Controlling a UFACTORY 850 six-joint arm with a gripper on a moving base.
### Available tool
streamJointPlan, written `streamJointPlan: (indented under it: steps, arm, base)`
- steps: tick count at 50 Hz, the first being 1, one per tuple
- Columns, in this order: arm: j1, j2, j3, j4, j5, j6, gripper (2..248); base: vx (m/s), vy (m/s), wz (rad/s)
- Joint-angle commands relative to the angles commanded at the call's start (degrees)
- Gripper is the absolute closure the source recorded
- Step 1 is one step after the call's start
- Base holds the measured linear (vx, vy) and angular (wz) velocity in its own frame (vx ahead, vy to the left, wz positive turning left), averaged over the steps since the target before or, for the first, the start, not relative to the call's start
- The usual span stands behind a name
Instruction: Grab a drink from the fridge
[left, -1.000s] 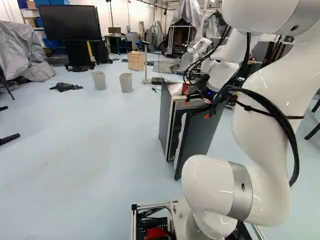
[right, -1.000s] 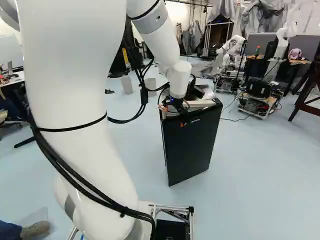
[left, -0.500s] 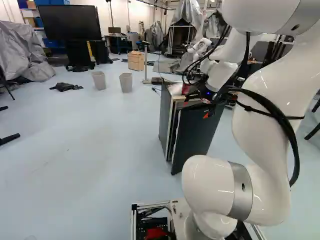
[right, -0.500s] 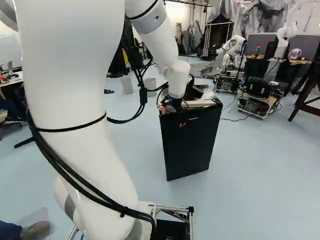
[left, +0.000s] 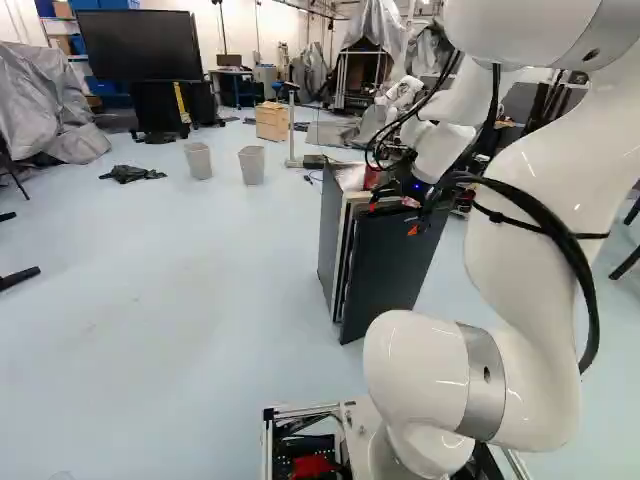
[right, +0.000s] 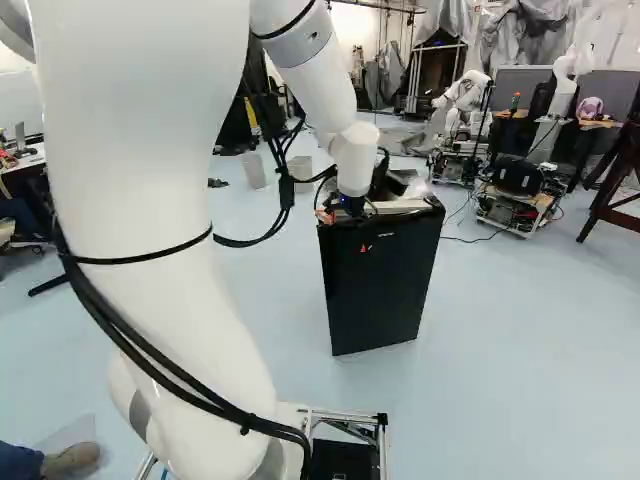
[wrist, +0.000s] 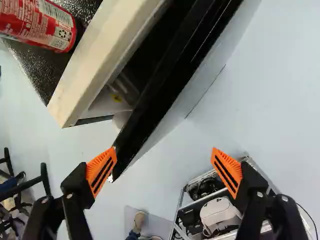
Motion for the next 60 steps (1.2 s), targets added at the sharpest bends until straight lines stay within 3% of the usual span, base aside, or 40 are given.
streamJointPlan:
  steps: [13, 35, 49, 60]
  arm:
    - [-0.8, 2.8, 3.2, -3.5, 5.8, 0.0, 3]
    - [-1.1, 8.1, 9.9, -15.7, 14.4, 0.0, 3]
    - [-1.0, 9.0, 13.2, -24.0, 19.4, 0.0, 3]
    - [-1.0, 7.5, 13.5, -30.6, 23.4, 0.0, 3]
  base:
    - [0.000, 0.000, 0.000]
    - [0.000, 0.000, 0.000]
    - [0.000, 0.000, 0.000]
    - [0.000, 0.000, 0.000]
